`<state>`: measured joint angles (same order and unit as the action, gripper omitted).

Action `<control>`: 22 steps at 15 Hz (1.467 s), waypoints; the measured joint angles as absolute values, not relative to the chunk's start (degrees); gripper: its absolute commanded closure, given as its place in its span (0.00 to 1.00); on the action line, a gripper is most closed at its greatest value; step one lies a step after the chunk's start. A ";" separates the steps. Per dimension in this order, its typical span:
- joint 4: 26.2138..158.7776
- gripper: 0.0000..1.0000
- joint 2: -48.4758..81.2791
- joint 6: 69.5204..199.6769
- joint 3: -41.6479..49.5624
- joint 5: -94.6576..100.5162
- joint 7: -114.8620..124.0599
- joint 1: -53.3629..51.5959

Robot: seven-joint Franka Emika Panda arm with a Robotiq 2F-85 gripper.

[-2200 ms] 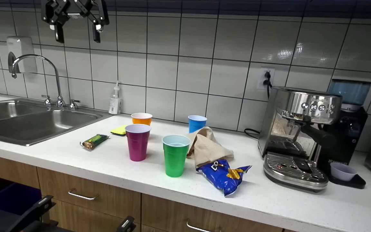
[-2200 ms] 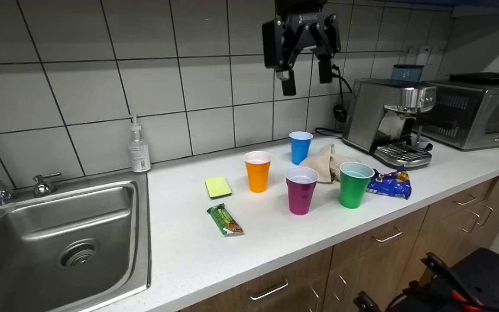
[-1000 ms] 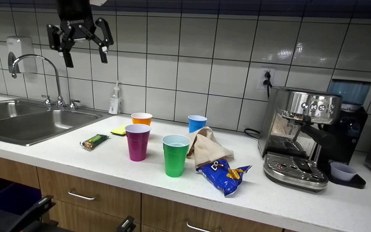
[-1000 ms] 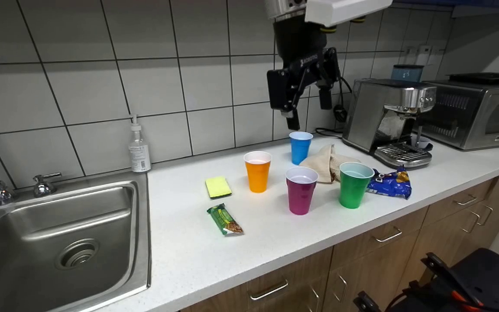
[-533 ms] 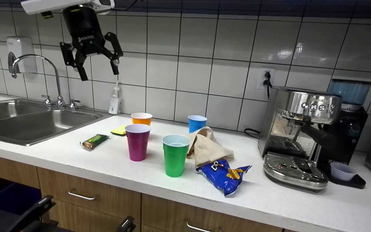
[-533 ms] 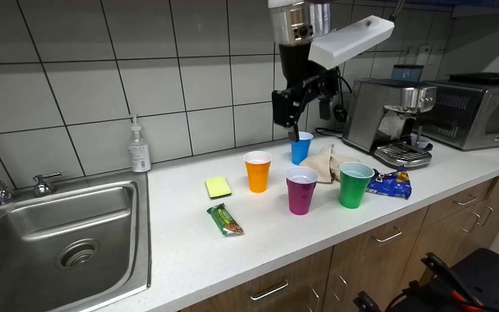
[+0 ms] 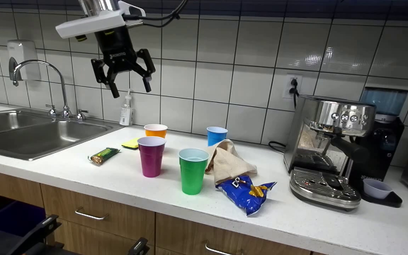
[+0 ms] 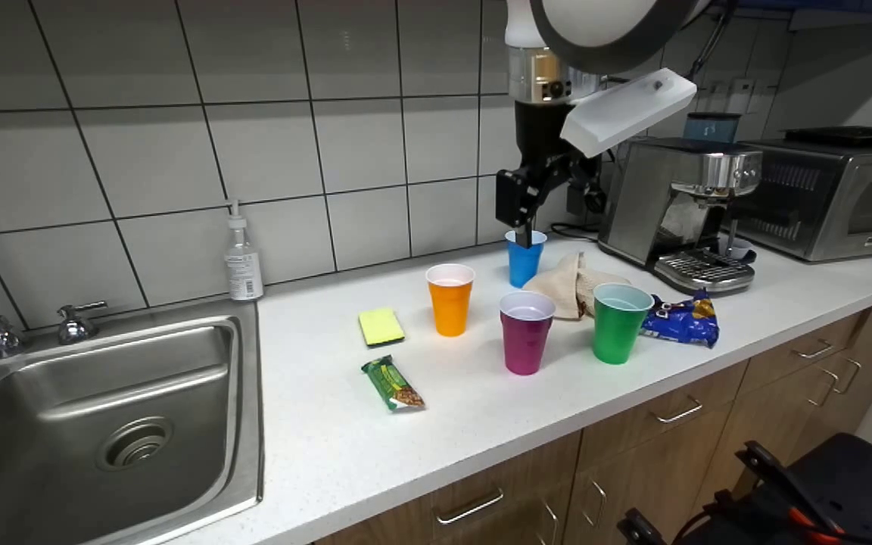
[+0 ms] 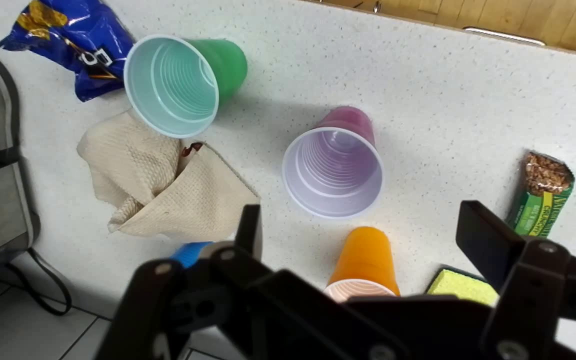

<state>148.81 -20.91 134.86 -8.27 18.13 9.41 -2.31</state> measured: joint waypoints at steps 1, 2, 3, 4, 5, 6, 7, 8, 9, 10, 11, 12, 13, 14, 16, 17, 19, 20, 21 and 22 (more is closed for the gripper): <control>148.82 0.00 -20.21 136.11 -8.11 18.36 9.42 -1.72; 148.82 0.00 -19.45 137.40 -8.02 18.59 9.51 -1.11; 148.82 0.00 -18.66 138.52 -7.95 18.92 9.73 -0.54; 148.78 0.00 -17.83 139.58 -7.91 19.50 10.18 0.00; 148.70 0.00 -16.95 140.48 -7.86 20.14 10.76 0.54; 148.58 0.00 -16.06 141.31 -7.76 20.70 11.24 1.04; 148.35 0.00 -15.12 142.02 -7.67 21.32 11.67 1.57; 148.00 0.00 -14.07 142.67 -7.53 22.09 12.13 2.08; 147.55 0.00 -13.02 143.25 -7.31 22.77 12.36 2.52; 146.93 0.00 -11.85 143.82 -6.96 23.47 12.42 2.89; 146.16 0.00 -10.58 144.30 -6.55 24.21 12.43 3.19; 145.27 0.00 -9.24 144.76 -6.03 24.93 12.43 3.40; 144.41 0.00 -7.90 145.30 -5.46 25.47 12.43 3.53; 143.50 0.00 -6.55 145.87 -4.87 25.95 12.43 3.57; 141.48 0.00 -3.68 146.95 -3.69 26.76 12.42 3.58; 140.47 0.00 -2.25 147.55 -3.11 26.97 12.38 3.57; 138.38 0.00 0.63 148.69 -2.01 27.01 12.26 3.56; 137.24 0.00 2.12 149.14 -1.42 27.01 12.19 3.54; 136.00 0.00 3.69 149.63 -0.82 27.01 12.07 3.50; 134.79 0.00 5.18 150.10 -0.26 27.01 11.99 3.45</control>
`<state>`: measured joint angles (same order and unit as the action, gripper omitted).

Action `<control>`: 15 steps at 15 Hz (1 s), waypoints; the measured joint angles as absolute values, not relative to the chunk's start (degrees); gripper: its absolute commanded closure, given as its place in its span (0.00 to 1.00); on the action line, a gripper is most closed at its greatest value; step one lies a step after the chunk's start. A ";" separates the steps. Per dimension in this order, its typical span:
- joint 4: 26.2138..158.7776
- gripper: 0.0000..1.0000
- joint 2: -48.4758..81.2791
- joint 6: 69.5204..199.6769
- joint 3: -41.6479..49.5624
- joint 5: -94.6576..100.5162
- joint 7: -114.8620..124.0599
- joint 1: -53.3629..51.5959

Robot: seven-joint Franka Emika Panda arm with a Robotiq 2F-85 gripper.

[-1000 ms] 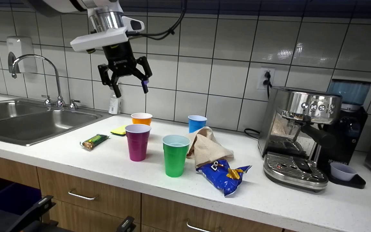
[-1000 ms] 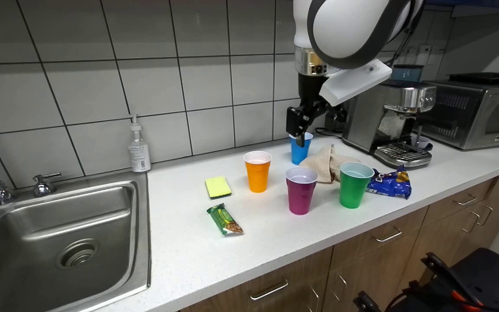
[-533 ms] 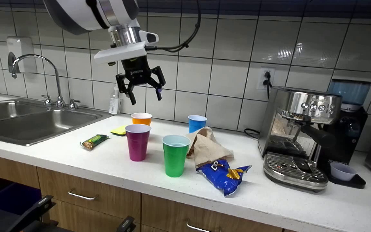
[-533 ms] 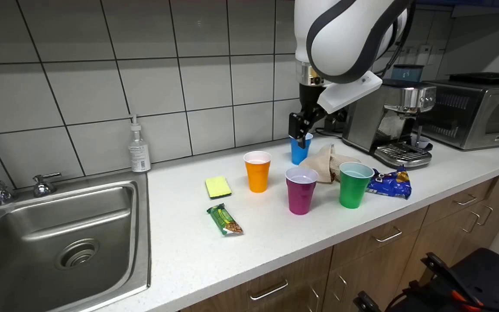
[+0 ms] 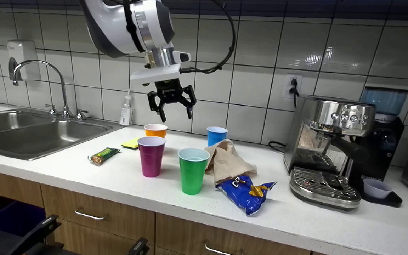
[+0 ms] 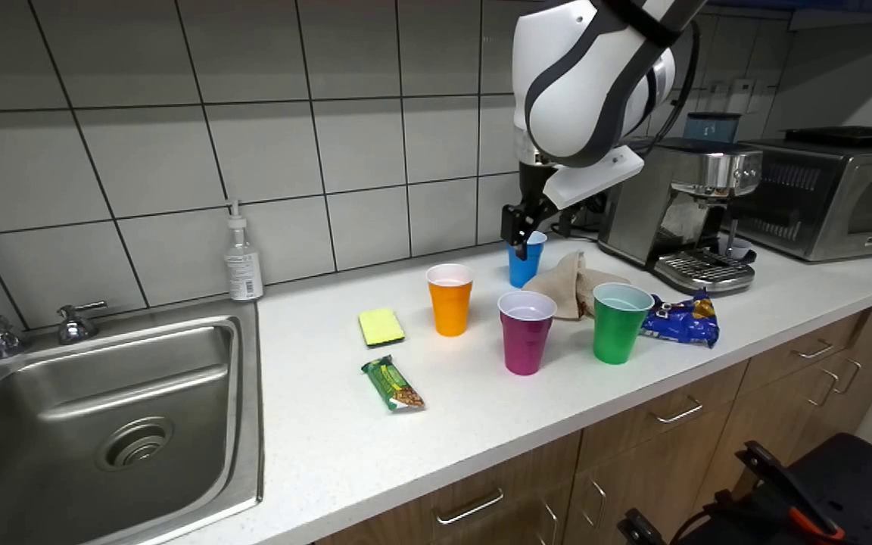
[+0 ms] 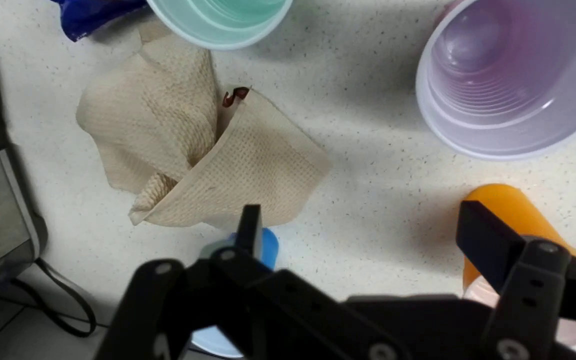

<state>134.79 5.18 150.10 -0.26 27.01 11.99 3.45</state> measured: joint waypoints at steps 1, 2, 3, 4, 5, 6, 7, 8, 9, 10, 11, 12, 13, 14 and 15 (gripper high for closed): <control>133.56 0.00 6.64 150.49 0.29 26.98 11.84 3.39; 132.26 0.00 8.13 150.78 0.83 26.92 11.63 3.29; 130.91 0.00 9.61 150.97 1.32 26.82 11.40 3.19; 129.53 0.00 11.06 151.11 1.75 26.55 11.06 3.11; 128.02 0.00 12.60 151.26 2.16 26.19 10.66 3.03; 126.50 0.00 14.06 151.34 2.49 25.77 10.24 3.00; 125.00 0.00 15.39 151.38 2.77 25.19 9.77 2.97; 123.43 0.00 16.69 151.38 3.02 24.38 9.18 2.95; 121.90 0.00 17.87 151.38 3.20 23.60 8.56 2.95; 120.31 0.00 19.06 151.38 3.40 22.85 7.95 2.93; 118.76 0.00 20.19 151.38 3.60 22.05 7.37 2.91; 117.15 0.00 21.36 151.38 3.78 21.36 6.89 2.91; 115.60 0.00 22.54 151.37 3.95 20.61 6.37 2.91; 114.09 0.00 23.71 151.32 4.13 19.71 5.73 2.91; 112.70 0.00 24.84 151.26 4.29 18.83 5.18 2.91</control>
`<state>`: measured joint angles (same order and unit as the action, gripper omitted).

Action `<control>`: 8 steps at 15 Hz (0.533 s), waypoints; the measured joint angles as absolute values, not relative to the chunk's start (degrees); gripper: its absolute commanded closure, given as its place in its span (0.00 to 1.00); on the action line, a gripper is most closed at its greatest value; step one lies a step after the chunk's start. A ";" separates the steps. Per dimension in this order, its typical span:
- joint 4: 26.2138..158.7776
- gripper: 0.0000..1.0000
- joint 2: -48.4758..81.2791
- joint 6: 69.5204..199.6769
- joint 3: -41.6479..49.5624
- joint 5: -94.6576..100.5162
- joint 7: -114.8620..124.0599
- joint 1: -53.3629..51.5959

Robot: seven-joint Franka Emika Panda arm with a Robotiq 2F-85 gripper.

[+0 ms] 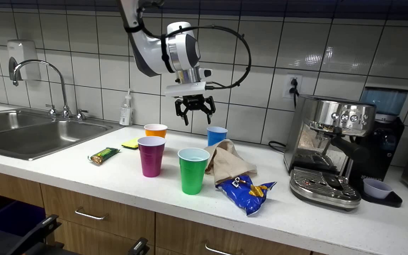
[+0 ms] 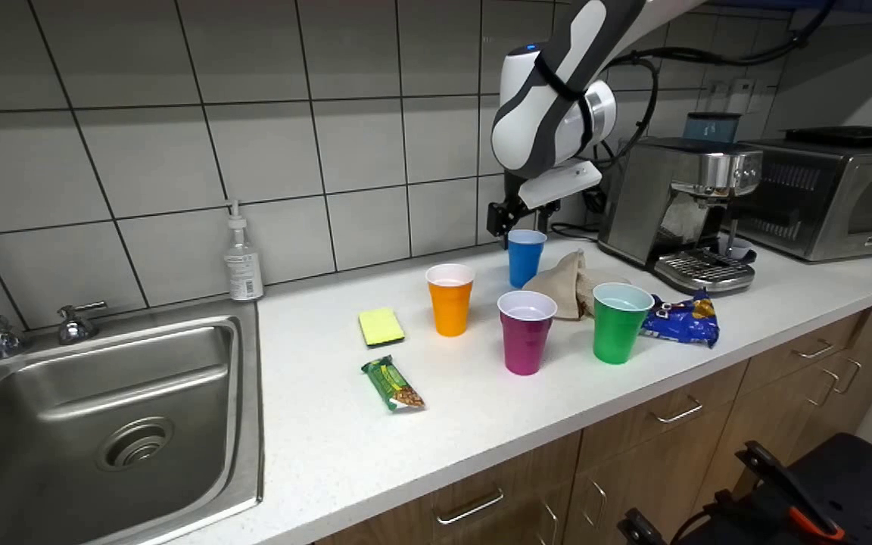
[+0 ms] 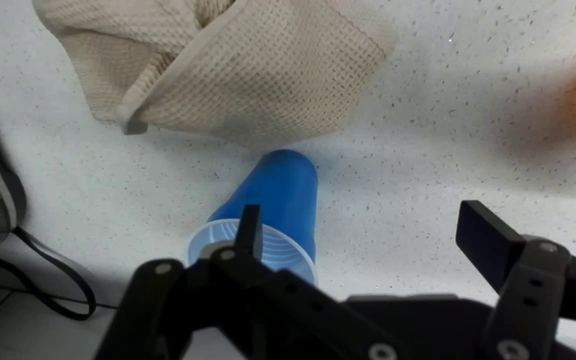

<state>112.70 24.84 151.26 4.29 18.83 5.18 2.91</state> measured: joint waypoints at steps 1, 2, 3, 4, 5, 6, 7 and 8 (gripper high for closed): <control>111.24 0.00 26.05 151.24 4.45 17.98 4.76 2.93; 109.79 0.00 27.27 151.19 4.59 17.18 4.41 2.96; 108.36 0.00 28.48 151.14 4.74 16.52 4.20 3.00; 106.93 0.00 29.67 151.05 4.93 15.89 4.07 3.00; 105.41 0.00 30.88 150.85 5.12 15.24 3.92 3.02; 103.97 0.00 31.96 150.56 5.25 14.68 3.83 3.08; 102.51 0.00 33.02 150.24 5.34 14.21 3.81 3.18; 101.04 0.00 34.09 149.87 5.44 13.62 3.77 3.25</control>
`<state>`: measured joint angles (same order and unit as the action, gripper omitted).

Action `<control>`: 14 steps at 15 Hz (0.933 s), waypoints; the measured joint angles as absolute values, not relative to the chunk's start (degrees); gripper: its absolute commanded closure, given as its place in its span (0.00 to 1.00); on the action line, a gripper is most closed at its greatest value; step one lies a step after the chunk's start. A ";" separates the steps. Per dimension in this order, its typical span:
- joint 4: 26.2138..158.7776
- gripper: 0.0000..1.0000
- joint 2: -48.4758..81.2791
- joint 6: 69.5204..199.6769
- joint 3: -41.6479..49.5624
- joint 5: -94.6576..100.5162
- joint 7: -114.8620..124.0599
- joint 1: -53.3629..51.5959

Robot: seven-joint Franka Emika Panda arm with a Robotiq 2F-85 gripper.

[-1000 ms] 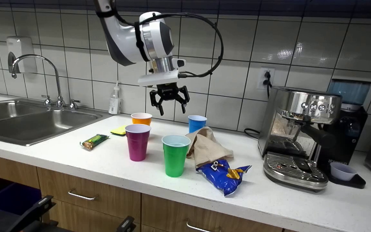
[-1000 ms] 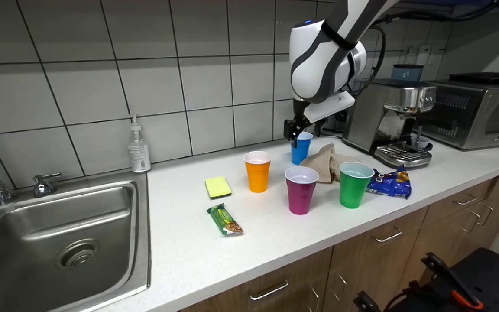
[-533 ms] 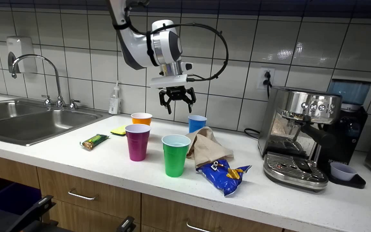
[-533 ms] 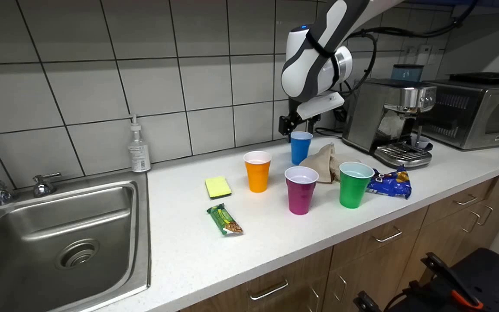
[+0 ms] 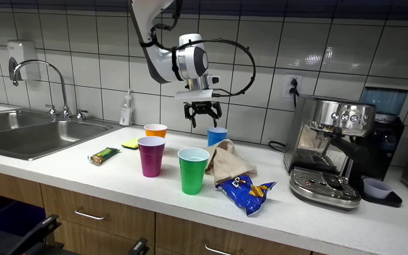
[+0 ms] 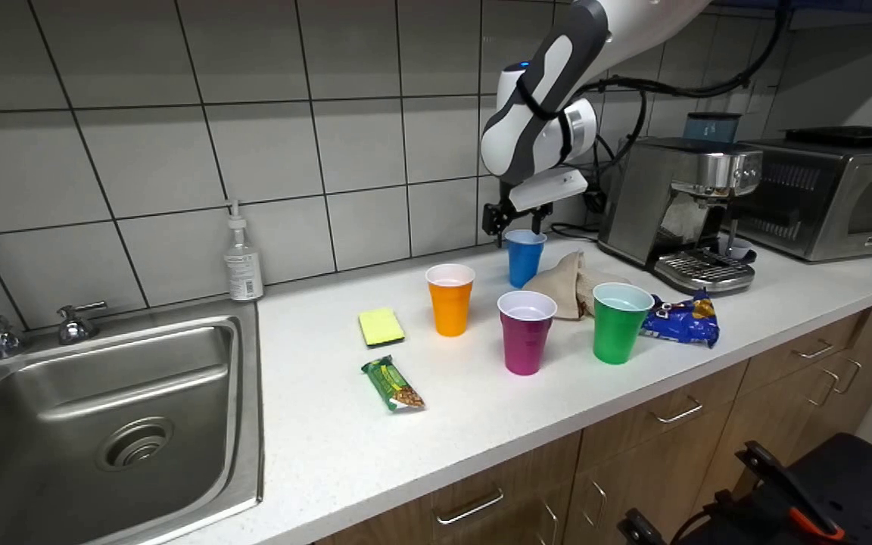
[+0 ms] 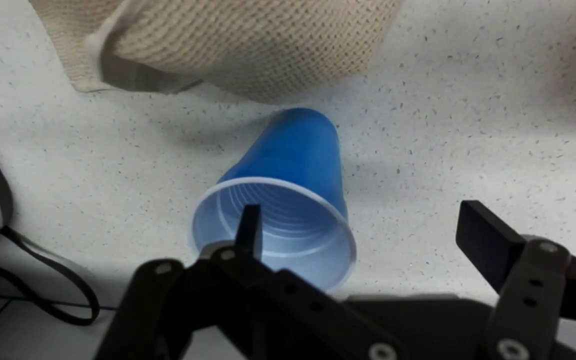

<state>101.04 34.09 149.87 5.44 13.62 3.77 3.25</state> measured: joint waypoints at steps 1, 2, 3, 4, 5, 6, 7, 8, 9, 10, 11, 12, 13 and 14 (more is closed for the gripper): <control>99.59 0.00 35.13 149.47 5.50 13.05 3.73 3.35; 98.08 0.00 36.18 149.01 5.54 12.47 3.68 3.45; 96.66 0.00 37.21 148.40 5.55 11.99 3.66 3.55; 95.27 0.00 38.19 147.74 5.55 11.43 3.55 3.63; 93.94 0.00 39.16 147.14 5.55 10.87 3.42 3.68; 92.61 0.00 40.19 146.52 5.55 10.26 3.32 3.71; 91.33 0.00 41.15 145.83 5.54 9.71 3.20 3.74; 90.11 0.25 42.07 145.21 5.54 9.10 3.11 3.75; 89.02 0.26 42.90 144.67 5.54 8.61 3.07 3.78; 87.95 0.32 43.68 144.11 5.52 8.15 3.02 3.82; 86.96 0.42 44.40 143.51 5.51 7.81 2.99 3.87; 86.04 0.49 45.03 142.97 5.47 7.49 2.94 3.94; 85.21 0.58 45.60 142.48 5.45 7.19 2.84 4.01; 84.47 0.65 46.11 142.03 5.45 6.98 2.74 4.10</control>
<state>84.47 46.11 142.03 5.45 6.98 2.74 4.10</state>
